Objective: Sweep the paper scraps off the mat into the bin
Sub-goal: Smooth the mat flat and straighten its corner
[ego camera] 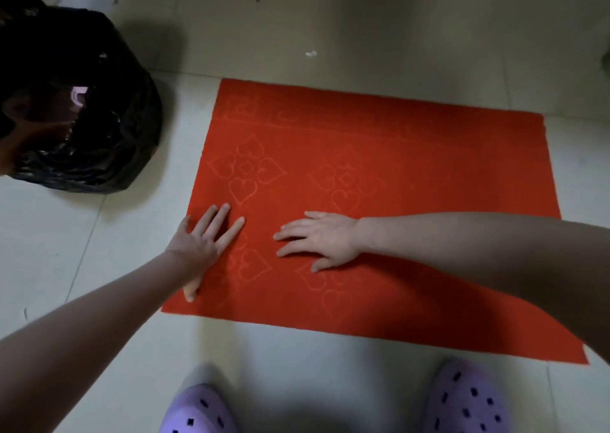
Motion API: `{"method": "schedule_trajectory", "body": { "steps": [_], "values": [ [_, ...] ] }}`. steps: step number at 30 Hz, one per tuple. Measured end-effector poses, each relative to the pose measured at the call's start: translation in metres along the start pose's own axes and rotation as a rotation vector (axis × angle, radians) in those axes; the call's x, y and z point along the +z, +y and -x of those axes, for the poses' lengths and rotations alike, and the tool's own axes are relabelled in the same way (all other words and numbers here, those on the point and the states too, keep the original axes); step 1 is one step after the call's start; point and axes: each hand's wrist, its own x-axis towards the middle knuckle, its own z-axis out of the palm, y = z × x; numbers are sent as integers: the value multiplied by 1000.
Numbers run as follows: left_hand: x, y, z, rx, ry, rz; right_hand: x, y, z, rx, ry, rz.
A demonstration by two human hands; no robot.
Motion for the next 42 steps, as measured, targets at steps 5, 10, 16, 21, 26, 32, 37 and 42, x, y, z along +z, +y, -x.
{"method": "schedule_trajectory", "body": {
  "steps": [5, 10, 16, 21, 26, 32, 37, 42],
  "values": [
    [23, -3, 2, -28, 17, -129, 4, 19, 5, 38, -38, -5],
    [26, 0, 4, -26, 55, -158, 8, 21, 5, 35, -17, -26],
    [36, -7, 17, -13, 16, -216, 8, 21, 4, 42, -26, -23],
    [36, -4, 23, 18, -2, -233, 12, 14, 2, 37, -29, -26],
    [-26, -11, 14, 93, -16, -196, 4, 19, 7, 44, -14, 3],
    [-81, 0, -25, -60, 136, 242, 4, 16, 1, 12, 35, 30],
    [-75, 24, -51, -132, 123, 107, 10, 52, 30, 189, 180, 0],
    [-77, 31, -58, -152, 107, 29, 25, 123, 92, 693, 342, -67]
  ]
}}
